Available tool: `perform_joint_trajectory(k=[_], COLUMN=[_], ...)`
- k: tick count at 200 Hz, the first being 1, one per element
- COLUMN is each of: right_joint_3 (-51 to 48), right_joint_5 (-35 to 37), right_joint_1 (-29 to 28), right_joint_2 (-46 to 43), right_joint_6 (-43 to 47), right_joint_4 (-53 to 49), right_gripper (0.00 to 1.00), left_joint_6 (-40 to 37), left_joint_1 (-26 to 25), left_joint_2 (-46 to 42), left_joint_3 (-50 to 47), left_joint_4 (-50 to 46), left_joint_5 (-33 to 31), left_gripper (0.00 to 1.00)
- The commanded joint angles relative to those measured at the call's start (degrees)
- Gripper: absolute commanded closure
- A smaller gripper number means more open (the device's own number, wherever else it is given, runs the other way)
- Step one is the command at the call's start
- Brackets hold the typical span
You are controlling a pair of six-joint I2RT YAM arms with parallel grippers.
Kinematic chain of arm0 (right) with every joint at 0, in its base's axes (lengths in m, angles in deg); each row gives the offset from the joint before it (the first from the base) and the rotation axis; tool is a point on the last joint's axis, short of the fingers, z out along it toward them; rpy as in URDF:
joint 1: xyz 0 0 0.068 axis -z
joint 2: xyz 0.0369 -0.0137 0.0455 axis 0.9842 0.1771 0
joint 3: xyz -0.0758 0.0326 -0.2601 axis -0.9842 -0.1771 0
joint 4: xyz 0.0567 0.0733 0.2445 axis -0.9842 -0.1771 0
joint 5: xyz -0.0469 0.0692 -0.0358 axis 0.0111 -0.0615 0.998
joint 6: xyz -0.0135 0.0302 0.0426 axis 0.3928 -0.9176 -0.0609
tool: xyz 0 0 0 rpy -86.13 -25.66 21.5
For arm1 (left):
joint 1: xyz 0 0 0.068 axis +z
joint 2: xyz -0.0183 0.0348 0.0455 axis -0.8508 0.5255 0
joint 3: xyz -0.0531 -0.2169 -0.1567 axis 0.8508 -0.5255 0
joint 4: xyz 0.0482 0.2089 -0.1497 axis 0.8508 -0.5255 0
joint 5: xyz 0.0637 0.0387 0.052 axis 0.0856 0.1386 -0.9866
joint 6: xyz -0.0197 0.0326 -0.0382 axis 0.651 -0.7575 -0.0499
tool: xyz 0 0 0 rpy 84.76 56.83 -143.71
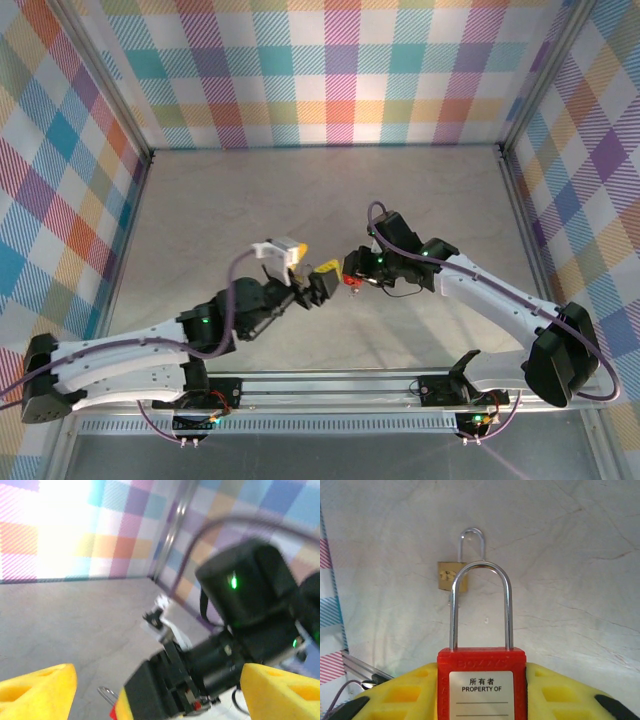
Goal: Unlock with the key
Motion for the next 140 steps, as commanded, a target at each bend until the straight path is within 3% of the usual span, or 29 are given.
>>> perform_joint_trajectory(k=[1,38,59,90,140], right_joint_3=[1.2,1.3,0.5,-1.6,-4.0], right_joint_5=[0.9,0.7,3.0,5.6,5.9], right_joint_1=[-0.5,-1.1,-3.2,-5.7,-7.0], right_joint_2=[-1.8,-4.7,-8.0,-12.0,-15.1], right_joint_6=[4.2,9.7,14.3,18.9,21.6], right_joint_4=[-2.3,-2.2,-2.6,-3.1,-1.9], right_gripper=[1.0,1.0,1.0,1.0,1.0], left_joint_6=[9.4,20.7,26.4,31.5,36.0], left_joint_1=[4.6,14.5,18.4,19.0,19.0], left_joint_2=[-2.5,4.4,11.2,19.3,22.6], left_joint_3=[1.1,7.1,9.1,12.8,12.2], left_joint_4=[-10.9,-18.7,-16.9,-14.6,-11.1], left_joint_5=[4.8,18.1,26.2,31.7,34.8], left_gripper=[0.15,0.15,0.17,0.23,0.32])
